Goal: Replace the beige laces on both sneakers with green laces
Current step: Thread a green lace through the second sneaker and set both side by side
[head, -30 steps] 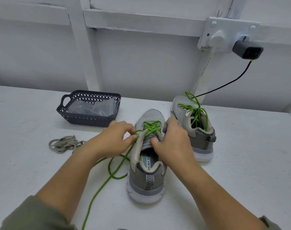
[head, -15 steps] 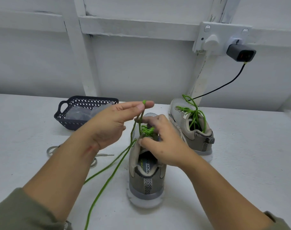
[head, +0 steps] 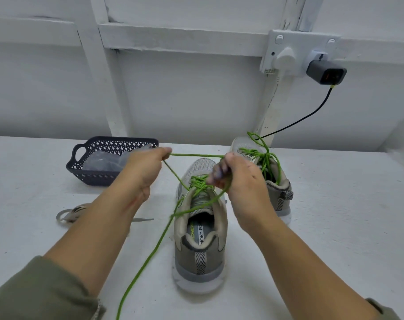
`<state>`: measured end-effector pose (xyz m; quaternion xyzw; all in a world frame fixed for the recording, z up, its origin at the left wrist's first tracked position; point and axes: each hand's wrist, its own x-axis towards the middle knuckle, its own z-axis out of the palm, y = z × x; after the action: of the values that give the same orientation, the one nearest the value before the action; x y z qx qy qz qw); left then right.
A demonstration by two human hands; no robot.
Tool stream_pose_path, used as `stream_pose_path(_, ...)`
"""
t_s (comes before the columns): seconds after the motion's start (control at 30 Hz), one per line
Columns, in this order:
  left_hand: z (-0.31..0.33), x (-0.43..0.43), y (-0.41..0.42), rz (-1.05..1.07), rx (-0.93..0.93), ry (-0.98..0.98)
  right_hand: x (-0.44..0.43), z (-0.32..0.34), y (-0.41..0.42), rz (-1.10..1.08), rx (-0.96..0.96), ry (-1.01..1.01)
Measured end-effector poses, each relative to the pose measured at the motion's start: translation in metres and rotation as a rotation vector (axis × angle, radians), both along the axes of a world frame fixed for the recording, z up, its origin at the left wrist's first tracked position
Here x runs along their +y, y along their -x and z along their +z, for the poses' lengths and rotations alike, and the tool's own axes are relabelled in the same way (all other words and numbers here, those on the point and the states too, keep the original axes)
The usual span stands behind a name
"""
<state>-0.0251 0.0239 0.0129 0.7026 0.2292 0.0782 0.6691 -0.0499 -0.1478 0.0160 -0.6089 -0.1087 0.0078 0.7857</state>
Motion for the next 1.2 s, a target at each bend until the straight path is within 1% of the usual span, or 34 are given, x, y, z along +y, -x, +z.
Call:
stream_pose_path(0.03, -0.007, 0.003, -0.001, 0.009, 0.071, -0.122, -0.005, 0.002, 0.0, 0.034, 0.003, -0.012)
stream_pose_path(0.07, -0.01, 0.005, 0.002, -0.028, 0.161, -0.375, -0.01, 0.003, 0.0, 0.035, -0.024, 0.078)
stream_pose_path(0.1, -0.012, 0.005, 0.007, -0.062, 0.228, -0.702, -0.014, 0.003, -0.001, 0.021, -0.069, 0.23)
stream_pose_path(0.13, -0.011, 0.004, 0.013, -0.063, 0.195, -0.997, -0.015, 0.004, -0.003, 0.006, -0.121, 0.408)
stream_pose_path(0.17, -0.008, 0.003, 0.02, -0.08, 0.083, -1.146, -0.016, 0.006, -0.004, -0.001, -0.162, 0.561)
stream_pose_path(0.2, -0.003, 0.001, 0.026, -0.156, -0.05, -1.185, -0.016, 0.008, -0.005, 0.0, -0.186, 0.656)
stream_pose_path(0.23, 0.003, 0.0, 0.03, -0.304, -0.163, -1.141, -0.015, 0.011, -0.005, 0.012, -0.204, 0.701)
stream_pose_path(0.27, 0.011, -0.004, 0.035, -0.478, -0.237, -1.056, -0.014, 0.014, -0.005, 0.03, -0.219, 0.717)
stream_pose_path(0.3, 0.018, -0.007, 0.039, -0.635, -0.273, -0.991, -0.012, 0.017, -0.005, 0.044, -0.229, 0.726)
stream_pose_path(0.33, 0.019, -0.01, 0.04, -0.735, -0.315, -0.959, -0.012, 0.019, -0.005, 0.047, -0.237, 0.738)
stream_pose_path(0.37, 0.015, -0.009, 0.039, -0.723, -0.365, -0.954, -0.012, 0.02, -0.005, 0.043, -0.245, 0.748)
stream_pose_path(0.4, 0.008, -0.004, 0.036, -0.616, -0.426, -0.928, -0.013, 0.021, -0.005, 0.038, -0.249, 0.749)
stream_pose_path(0.43, 0.003, 0.002, 0.032, -0.455, -0.456, -0.901, -0.015, 0.022, -0.004, 0.035, -0.247, 0.74)
stream_pose_path(0.47, 0.0, 0.009, 0.028, -0.276, -0.412, -0.895, -0.019, 0.022, -0.004, 0.032, -0.238, 0.724)
stream_pose_path(0.5, -0.003, 0.018, 0.025, -0.111, -0.284, -0.934, -0.023, 0.023, -0.005, 0.03, -0.224, 0.708)
stream_pose_path(0.53, -0.004, 0.025, 0.024, 0.018, -0.077, -1.045, -0.027, 0.023, -0.006, 0.032, -0.208, 0.696)
stream_pose_path(0.57, -0.004, 0.03, 0.024, 0.086, 0.165, -1.188, -0.029, 0.022, -0.007, 0.041, -0.195, 0.69)
stream_pose_path(0.6, -0.004, 0.03, 0.027, 0.078, 0.34, -1.298, -0.031, 0.022, -0.008, 0.058, -0.189, 0.696)
stream_pose_path(0.63, -0.004, 0.027, 0.03, 0.013, 0.374, -1.343, -0.031, 0.02, -0.009, 0.084, -0.194, 0.72)
stream_pose_path(0.67, -0.005, 0.021, 0.031, -0.099, 0.257, -1.352, -0.03, 0.019, -0.01, 0.108, -0.207, 0.762)
stream_pose_path(0.7, -0.006, 0.014, 0.034, -0.251, 0.06, -1.289, -0.028, 0.018, -0.01, 0.129, -0.226, 0.811)
stream_pose_path(0.73, -0.004, 0.004, 0.038, -0.415, -0.126, -1.139, -0.026, 0.017, -0.01, 0.145, -0.242, 0.851)
stream_pose_path(0.77, -0.002, -0.004, 0.041, -0.552, -0.258, -0.978, -0.025, 0.016, -0.01, 0.156, -0.258, 0.878)
stream_pose_path(0.8, -0.003, -0.007, 0.044, -0.587, -0.336, -0.879, -0.024, 0.016, -0.01, 0.159, -0.271, 0.898)
stream_pose_path(0.83, -0.004, -0.006, 0.044, -0.533, -0.38, -0.835, -0.026, 0.015, -0.011, 0.154, -0.281, 0.923)
stream_pose_path(0.87, -0.006, -0.004, 0.044, -0.465, -0.387, -0.84, -0.028, 0.015, -0.012, 0.146, -0.284, 0.949)
stream_pose_path(0.93, -0.008, 0.0, 0.044, -0.392, -0.301, -0.94, -0.031, 0.012, -0.012, 0.104, -0.276, 0.95)
stream_pose_path(1.0, -0.008, -0.001, 0.048, -0.401, -0.197, -1.02, -0.03, 0.008, -0.012, 0.035, -0.235, 0.828)
stream_pose_path(1.03, -0.007, -0.004, 0.049, -0.409, -0.19, -1.008, -0.029, 0.006, -0.011, 0.013, -0.2, 0.745)
stream_pose_path(1.07, -0.006, -0.009, 0.051, -0.419, -0.224, -0.971, -0.027, 0.005, -0.01, 0.002, -0.169, 0.67)
stream_pose_path(1.1, -0.006, -0.014, 0.052, -0.443, -0.273, -0.882, -0.025, 0.003, -0.009, 0.002, -0.154, 0.622)
stream_pose_path(1.17, -0.005, -0.02, 0.053, -0.512, -0.356, -0.63, -0.023, 0.003, -0.007, 0.02, -0.141, 0.564)
stream_pose_path(1.2, -0.006, -0.021, 0.052, -0.529, -0.372, -0.535, -0.024, 0.003, -0.007, 0.033, -0.127, 0.531)
